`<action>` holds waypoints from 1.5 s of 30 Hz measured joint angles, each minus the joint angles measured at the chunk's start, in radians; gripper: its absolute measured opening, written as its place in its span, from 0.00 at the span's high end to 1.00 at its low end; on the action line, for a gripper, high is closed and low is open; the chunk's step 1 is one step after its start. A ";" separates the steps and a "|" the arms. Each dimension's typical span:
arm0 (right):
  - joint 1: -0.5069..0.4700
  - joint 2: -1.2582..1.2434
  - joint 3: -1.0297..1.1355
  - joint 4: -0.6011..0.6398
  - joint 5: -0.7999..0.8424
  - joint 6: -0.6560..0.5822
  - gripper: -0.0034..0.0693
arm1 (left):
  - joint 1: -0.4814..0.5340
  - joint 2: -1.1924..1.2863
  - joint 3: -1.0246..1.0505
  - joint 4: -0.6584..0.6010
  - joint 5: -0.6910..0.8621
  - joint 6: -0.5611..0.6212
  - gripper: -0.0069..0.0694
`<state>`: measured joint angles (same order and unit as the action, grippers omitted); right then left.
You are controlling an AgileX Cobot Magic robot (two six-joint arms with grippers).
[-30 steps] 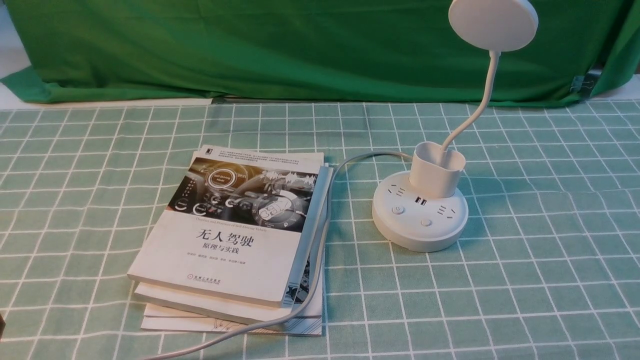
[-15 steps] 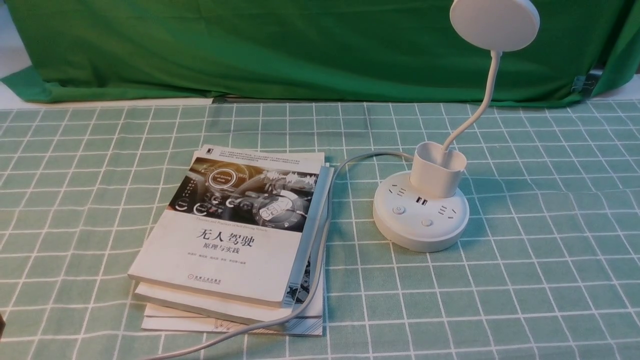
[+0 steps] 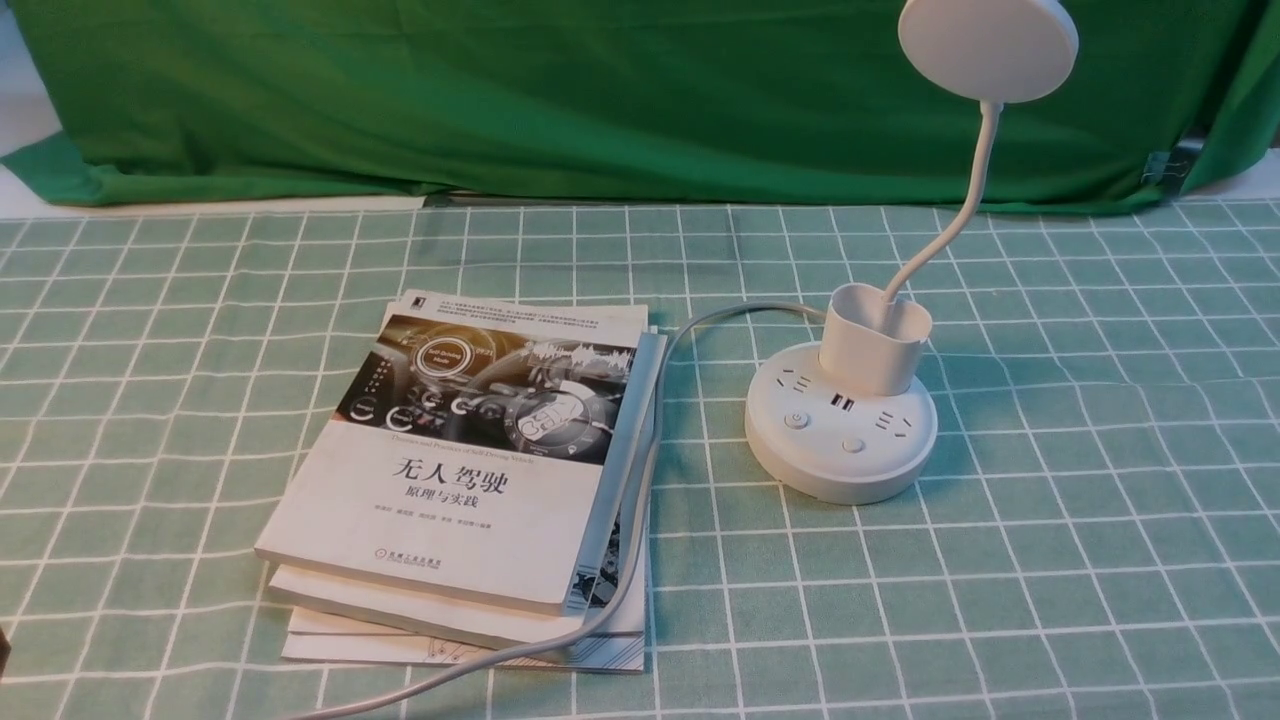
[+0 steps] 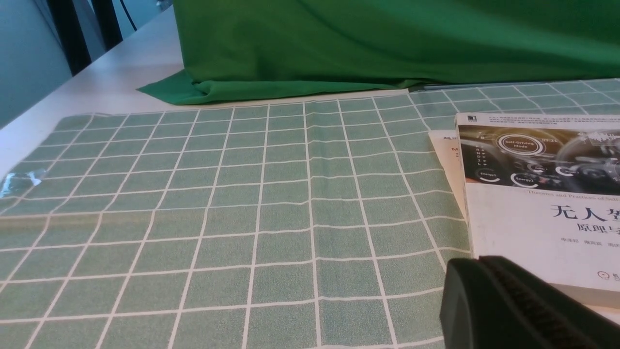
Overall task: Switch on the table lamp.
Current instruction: 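Press the button on the base of the white desk lamp with the right gripper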
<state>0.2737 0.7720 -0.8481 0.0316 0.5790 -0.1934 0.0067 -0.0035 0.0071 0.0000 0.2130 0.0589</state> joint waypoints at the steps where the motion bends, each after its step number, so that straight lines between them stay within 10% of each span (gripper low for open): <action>1: 0.012 0.057 -0.028 0.000 0.019 -0.009 0.92 | 0.000 0.000 0.000 0.000 0.000 0.000 0.88; 21: 0.184 0.878 -0.274 0.065 -0.005 -0.051 0.92 | 0.000 0.000 0.000 0.000 0.000 0.000 0.88; 45: 0.184 1.084 -0.389 0.059 -0.066 -0.076 0.92 | 0.000 0.000 0.000 0.000 0.000 0.000 0.88</action>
<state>0.4581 1.8565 -1.2372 0.0903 0.5133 -0.2694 0.0067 -0.0035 0.0071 0.0000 0.2130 0.0589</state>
